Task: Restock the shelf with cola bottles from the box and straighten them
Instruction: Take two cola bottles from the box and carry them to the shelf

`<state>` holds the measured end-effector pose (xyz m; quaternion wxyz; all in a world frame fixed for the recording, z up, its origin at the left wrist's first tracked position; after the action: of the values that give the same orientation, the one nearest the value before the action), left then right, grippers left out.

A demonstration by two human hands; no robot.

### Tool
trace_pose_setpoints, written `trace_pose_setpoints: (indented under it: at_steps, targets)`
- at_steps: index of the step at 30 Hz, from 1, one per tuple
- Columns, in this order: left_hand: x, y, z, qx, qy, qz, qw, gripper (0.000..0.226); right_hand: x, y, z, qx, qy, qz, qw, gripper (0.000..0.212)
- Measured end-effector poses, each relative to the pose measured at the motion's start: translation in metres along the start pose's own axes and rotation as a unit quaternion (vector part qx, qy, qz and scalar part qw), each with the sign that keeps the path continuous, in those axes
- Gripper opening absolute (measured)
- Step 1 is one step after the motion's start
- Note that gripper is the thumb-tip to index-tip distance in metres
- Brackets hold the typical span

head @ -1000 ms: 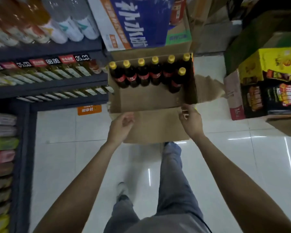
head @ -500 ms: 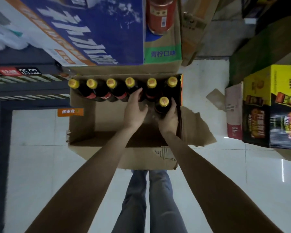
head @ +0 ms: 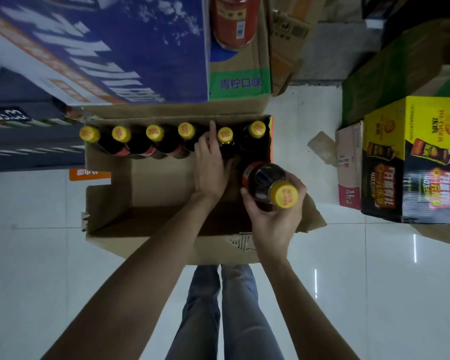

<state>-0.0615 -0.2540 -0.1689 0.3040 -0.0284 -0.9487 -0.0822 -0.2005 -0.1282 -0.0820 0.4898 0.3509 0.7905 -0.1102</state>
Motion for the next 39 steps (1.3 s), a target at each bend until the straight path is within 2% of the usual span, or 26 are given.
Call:
trace_pose_setpoints:
  at_steps: [6, 9, 12, 16, 18, 21, 24, 27, 29, 32, 33, 36, 37, 39]
  targets:
    - [0.005, 0.002, 0.012, 0.036, -0.014, 0.011, 0.999, 0.076, 0.009, -0.011, -0.003, -0.081, 0.011, -0.003, 0.997, 0.072]
    - [0.005, 0.000, 0.019, 0.026, 0.025, 0.017, 0.999, 0.065, 0.017, -0.011, -0.001, -0.101, 0.024, -0.008, 0.995, 0.071]
    - [0.003, -0.001, 0.013, 0.021, 0.069, 0.018, 0.997, 0.064, 0.019, -0.011, -0.004, -0.101, 0.012, -0.004, 0.995, 0.069]
    - [0.002, 0.029, -0.032, 0.044, 0.119, 0.019, 0.992, 0.066, -0.001, -0.009, -0.015, -0.096, -0.054, -0.021, 0.994, 0.067]
    - [0.002, 0.060, -0.069, 0.085, 0.174, 0.002, 0.981, 0.068, -0.023, -0.005, -0.025, -0.087, -0.090, -0.045, 0.991, 0.067]
    - [0.000, 0.119, -0.134, 0.171, 0.281, -0.094, 0.940, 0.077, -0.065, 0.002, -0.035, -0.119, -0.133, -0.080, 0.981, 0.060]
    - [-0.013, 0.176, -0.191, 0.227, 0.401, -0.185, 0.868, 0.086, -0.105, 0.015, -0.031, -0.193, -0.135, -0.085, 0.968, 0.059]
    - [-0.032, 0.226, -0.244, 0.283, 0.475, -0.207, 0.807, 0.072, -0.132, 0.043, -0.007, -0.290, -0.146, -0.062, 0.944, 0.062]
    - [-0.042, 0.260, -0.275, 0.311, 0.485, -0.211, 0.790, 0.056, -0.142, 0.074, 0.017, -0.360, -0.142, -0.044, 0.921, 0.059]
    - [-0.066, 0.318, -0.310, 0.370, 0.483, -0.230, 0.760, 0.057, -0.156, 0.137, 0.055, -0.469, -0.111, -0.030, 0.876, 0.071]
    - [-0.075, 0.339, -0.320, 0.388, 0.478, -0.231, 0.753, 0.057, -0.163, 0.162, 0.066, -0.501, -0.101, -0.032, 0.859, 0.066]
    - [-0.098, 0.405, -0.348, 0.448, 0.450, -0.235, 0.736, 0.047, -0.174, 0.250, 0.101, -0.595, -0.061, -0.028, 0.801, 0.029]
    - [-0.108, 0.429, -0.357, 0.472, 0.443, -0.238, 0.724, 0.046, -0.177, 0.282, 0.110, -0.623, -0.042, -0.035, 0.780, 0.030]
    - [-0.131, 0.484, -0.375, 0.522, 0.434, -0.244, 0.692, 0.046, -0.185, 0.351, 0.124, -0.670, -0.005, -0.083, 0.737, 0.050]
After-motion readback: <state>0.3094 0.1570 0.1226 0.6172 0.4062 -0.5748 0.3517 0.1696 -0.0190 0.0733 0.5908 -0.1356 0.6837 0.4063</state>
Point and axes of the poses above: each hand's wrist, its own y-axis away from the middle knuckle, its own z-axis out of the palm, x = y × z, the point moved 9 cm from there along -y, towards the middle knuckle, and after that the axes turned 5 degrees about y, right-handed, at the moved point
